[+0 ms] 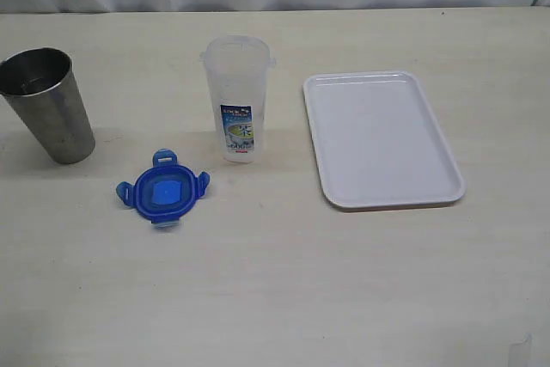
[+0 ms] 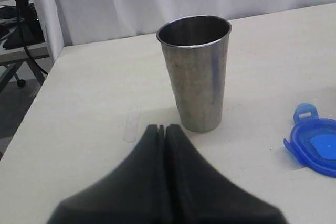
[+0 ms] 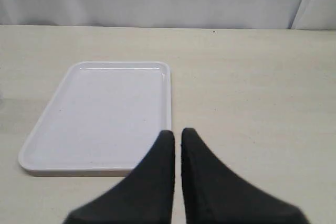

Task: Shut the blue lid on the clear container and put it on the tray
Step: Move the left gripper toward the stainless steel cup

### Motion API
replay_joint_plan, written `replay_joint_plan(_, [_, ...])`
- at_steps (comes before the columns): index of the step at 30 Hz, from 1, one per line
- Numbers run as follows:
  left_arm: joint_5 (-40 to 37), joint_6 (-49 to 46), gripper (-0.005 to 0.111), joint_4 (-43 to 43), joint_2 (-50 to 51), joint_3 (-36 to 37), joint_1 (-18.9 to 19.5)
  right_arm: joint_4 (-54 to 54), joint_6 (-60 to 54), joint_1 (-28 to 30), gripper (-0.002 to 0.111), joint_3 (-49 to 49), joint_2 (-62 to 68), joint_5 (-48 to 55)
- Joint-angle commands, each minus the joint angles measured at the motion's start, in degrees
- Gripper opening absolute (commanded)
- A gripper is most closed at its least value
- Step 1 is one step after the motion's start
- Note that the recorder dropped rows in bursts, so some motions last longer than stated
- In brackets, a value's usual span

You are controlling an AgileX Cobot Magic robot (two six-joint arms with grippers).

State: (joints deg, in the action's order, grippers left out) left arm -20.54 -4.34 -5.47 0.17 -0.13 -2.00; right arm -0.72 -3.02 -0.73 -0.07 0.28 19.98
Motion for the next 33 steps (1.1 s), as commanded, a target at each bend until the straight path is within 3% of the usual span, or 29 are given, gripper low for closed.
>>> replay_joint_plan(1, [0.68, 0.12, 0.0, 0.03, -0.17, 0.13, -0.02, -0.15, -0.42, -0.09, 0.005, 0.07, -0.28, -0.13])
replay_joint_plan(9, [2.57, -0.3, 0.0, -2.83, -0.17, 0.13, -0.02, -0.15, -0.42, -0.09, 0.005, 0.07, -0.28, -0.13])
replay_joint_plan(24, [37.27, 0.55, 0.0, 0.61, -0.17, 0.13, -0.02, -0.15, -0.42, -0.09, 0.005, 0.07, -0.28, -0.13])
replay_joint_plan(27, [45.75, 7.2, 0.0, 0.61, -0.17, 0.13, -0.02, -0.15, -0.42, -0.09, 0.005, 0.07, -0.28, -0.13])
replay_joint_plan(30, [48.7, 20.72, 0.0, -0.05, -0.17, 0.13, -0.02, -0.15, -0.42, -0.09, 0.005, 0.07, -0.28, -0.13])
replay_joint_plan(33, [48.29, 20.86, 0.004, -0.7, 0.07, 0.13, -0.02, -0.15, -0.42, -0.09, 0.005, 0.07, -0.28, -0.13])
